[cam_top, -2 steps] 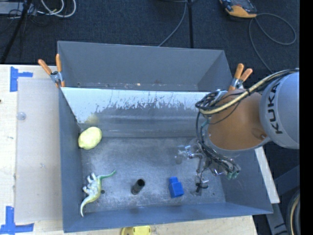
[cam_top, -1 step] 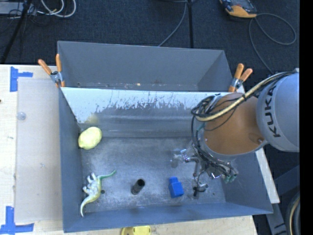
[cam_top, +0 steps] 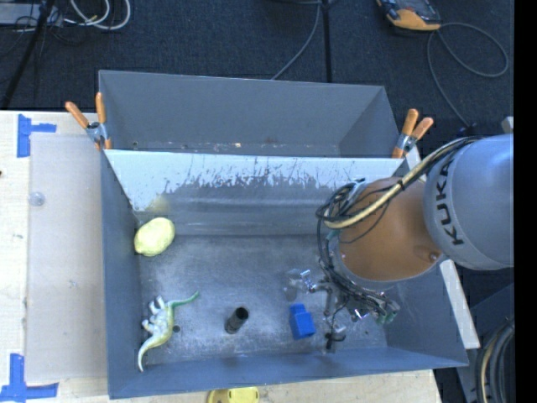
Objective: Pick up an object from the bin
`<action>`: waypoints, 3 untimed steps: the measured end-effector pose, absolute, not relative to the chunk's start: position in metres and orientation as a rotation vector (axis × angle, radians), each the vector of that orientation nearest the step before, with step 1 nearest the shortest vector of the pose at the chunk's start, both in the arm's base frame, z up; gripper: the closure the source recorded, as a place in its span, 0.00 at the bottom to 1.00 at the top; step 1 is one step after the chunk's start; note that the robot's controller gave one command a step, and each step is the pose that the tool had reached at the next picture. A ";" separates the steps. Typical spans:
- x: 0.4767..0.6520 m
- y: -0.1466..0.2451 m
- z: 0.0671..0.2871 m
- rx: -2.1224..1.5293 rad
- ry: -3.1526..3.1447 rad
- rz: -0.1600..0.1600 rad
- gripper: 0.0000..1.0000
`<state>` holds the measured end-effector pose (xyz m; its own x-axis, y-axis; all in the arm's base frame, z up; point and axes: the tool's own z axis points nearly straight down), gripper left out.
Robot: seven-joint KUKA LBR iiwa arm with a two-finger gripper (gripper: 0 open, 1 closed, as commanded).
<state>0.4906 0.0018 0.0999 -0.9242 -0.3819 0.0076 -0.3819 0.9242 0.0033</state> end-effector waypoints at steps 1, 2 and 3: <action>0.482 -0.004 0.071 0.444 -3.106 -0.005 1.00; 0.482 -0.004 0.071 0.444 -3.106 -0.005 1.00; 0.481 -0.011 0.129 0.410 -3.109 -0.006 1.00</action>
Offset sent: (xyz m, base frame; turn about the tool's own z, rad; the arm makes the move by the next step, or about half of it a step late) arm 0.0000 0.0000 0.0000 0.0000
